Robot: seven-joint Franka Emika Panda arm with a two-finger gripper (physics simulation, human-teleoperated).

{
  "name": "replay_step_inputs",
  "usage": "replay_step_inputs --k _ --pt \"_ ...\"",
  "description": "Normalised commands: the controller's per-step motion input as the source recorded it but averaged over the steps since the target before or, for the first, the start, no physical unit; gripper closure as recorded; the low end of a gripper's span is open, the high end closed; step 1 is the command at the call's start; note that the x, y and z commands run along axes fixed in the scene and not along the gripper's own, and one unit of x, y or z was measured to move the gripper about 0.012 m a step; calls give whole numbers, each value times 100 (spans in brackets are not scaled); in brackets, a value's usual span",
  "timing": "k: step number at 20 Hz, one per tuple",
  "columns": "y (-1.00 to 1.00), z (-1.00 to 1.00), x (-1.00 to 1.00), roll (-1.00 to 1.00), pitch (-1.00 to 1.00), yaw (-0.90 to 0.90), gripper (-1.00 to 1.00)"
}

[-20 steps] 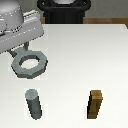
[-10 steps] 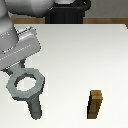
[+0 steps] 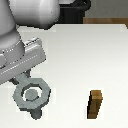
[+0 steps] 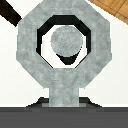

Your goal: Put the loop with the handle onto the peg.

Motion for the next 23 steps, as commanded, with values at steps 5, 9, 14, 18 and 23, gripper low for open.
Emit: replay_step_inputs --k 5,9,14,18,23 --pt "0 -80 -20 0 0 0 100" --pt "0 -25 0 0 0 0 -100" --pt "0 0 0 0 0 0 -100" --pt "0 0 0 0 0 0 -100" --pt "0 0 0 0 0 0 -100"
